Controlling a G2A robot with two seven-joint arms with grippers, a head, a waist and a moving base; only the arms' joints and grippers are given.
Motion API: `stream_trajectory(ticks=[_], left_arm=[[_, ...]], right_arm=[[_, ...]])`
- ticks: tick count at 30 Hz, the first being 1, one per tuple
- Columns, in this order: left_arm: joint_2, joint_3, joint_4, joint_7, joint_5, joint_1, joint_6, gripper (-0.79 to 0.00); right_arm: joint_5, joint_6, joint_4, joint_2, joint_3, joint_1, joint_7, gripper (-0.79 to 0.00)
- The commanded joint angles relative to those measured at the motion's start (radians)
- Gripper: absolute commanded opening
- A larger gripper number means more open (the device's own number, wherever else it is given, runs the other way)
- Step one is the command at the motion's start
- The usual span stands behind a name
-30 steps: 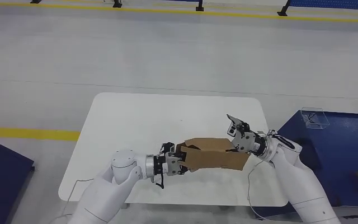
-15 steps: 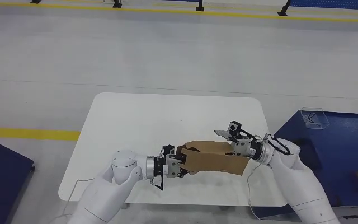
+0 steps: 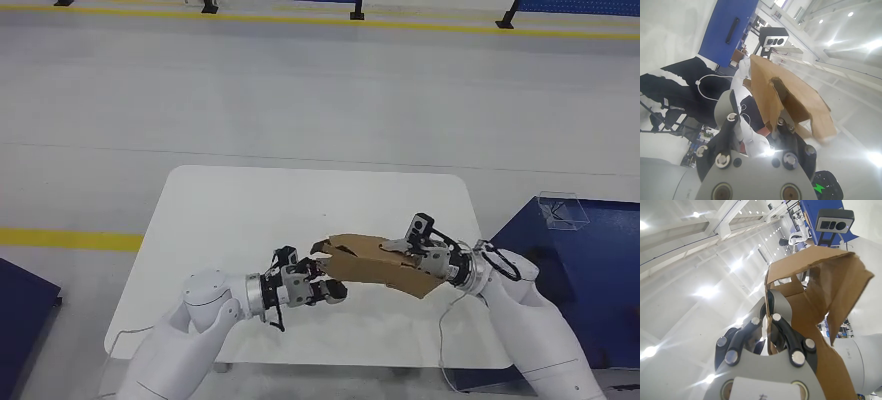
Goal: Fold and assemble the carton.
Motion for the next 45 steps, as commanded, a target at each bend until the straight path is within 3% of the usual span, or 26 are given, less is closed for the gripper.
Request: stream_trajectory(ticks=[1, 8, 18, 22, 31, 33, 35, 42, 45], left_arm=[[0.005, -0.013, -0.012, 0.008, 0.017, 0.011, -0.004, 0.0], [0.016, -0.022, -0.055, 0.024, 0.085, 0.042, -0.012, 0.0], [0.019, -0.005, -0.059, 0.03, 0.118, 0.039, 0.007, 0.0], [0.019, 0.006, -0.059, 0.031, 0.135, 0.034, 0.007, -0.154], [0.021, 0.01, -0.061, 0.02, 0.142, 0.03, -0.004, -0.175], [0.022, 0.003, -0.058, 0.027, 0.139, 0.03, -0.014, -0.142], [0.022, -0.007, -0.059, 0.037, 0.139, 0.033, -0.039, 0.0], [0.031, -0.072, -0.073, 0.07, 0.162, 0.069, -0.188, 0.0], [0.043, -0.129, -0.073, 0.087, 0.217, 0.09, -0.259, 0.0]], right_arm=[[0.031, 0.005, 0.002, -0.002, 0.003, 0.001, -0.006, -0.785], [0.108, 0.086, 0.007, -0.006, -0.004, 0.008, -0.007, -0.785], [0.144, 0.124, 0.016, -0.008, -0.004, 0.019, -0.012, -0.785], [0.151, 0.13, 0.021, -0.009, -0.005, 0.022, -0.012, -0.785], [0.165, 0.12, 0.024, -0.012, -0.005, 0.029, -0.027, -0.785], [0.173, 0.124, 0.03, -0.013, -0.008, 0.028, -0.04, -0.785], [0.201, 0.145, 0.038, -0.016, -0.01, 0.03, -0.068, -0.785], [0.201, 0.145, 0.038, -0.016, -0.01, 0.03, -0.068, -0.785], [0.107, -0.034, 0.005, -0.014, 0.015, 0.023, -0.092, -0.785]])
